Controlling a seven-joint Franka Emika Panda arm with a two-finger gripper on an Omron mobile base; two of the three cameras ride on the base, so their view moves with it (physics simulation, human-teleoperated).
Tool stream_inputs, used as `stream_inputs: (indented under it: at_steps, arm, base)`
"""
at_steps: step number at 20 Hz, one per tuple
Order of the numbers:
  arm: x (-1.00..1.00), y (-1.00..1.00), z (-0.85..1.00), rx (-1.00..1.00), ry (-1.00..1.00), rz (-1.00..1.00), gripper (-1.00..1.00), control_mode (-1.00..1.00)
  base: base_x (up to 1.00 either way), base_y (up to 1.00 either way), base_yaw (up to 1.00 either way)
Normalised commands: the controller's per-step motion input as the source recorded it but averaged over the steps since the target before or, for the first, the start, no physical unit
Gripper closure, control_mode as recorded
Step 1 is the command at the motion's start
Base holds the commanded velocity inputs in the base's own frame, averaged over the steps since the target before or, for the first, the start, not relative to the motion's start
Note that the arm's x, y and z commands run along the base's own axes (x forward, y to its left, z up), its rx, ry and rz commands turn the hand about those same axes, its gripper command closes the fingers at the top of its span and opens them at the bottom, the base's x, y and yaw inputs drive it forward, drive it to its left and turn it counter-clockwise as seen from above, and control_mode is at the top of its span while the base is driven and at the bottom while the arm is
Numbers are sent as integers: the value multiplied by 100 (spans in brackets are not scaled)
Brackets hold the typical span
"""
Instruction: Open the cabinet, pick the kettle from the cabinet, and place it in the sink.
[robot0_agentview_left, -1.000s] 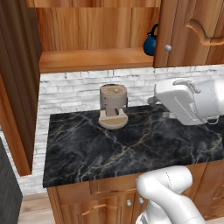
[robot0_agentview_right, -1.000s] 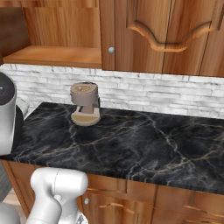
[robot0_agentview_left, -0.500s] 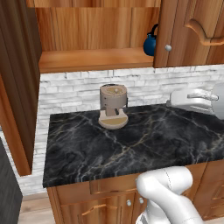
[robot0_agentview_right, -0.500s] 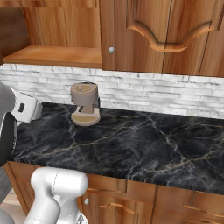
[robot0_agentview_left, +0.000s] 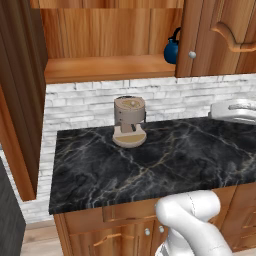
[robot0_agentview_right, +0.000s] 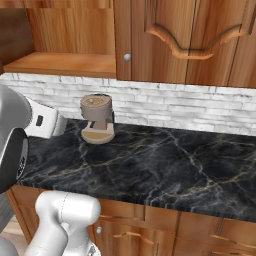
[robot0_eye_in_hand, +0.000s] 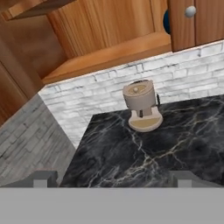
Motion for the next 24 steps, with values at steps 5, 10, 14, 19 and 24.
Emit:
stream_inputs:
  at_steps: [5,10,14,19,24]
  arm:
    - [11,-27,5,-3,1,-8,-100,-100]
    - [21,-24,3,-3,0,-11,-100,-100]
    - [27,-19,1,-8,0,-12,-100,-100]
    - [36,-13,0,-5,1,-11,-100,-100]
    - [40,-15,0,0,0,-2,-100,-100]
  base:
    - [0,0,0]
    - [0,0,0]
    - [0,0,0]
    - [0,0,0]
    - [0,0,0]
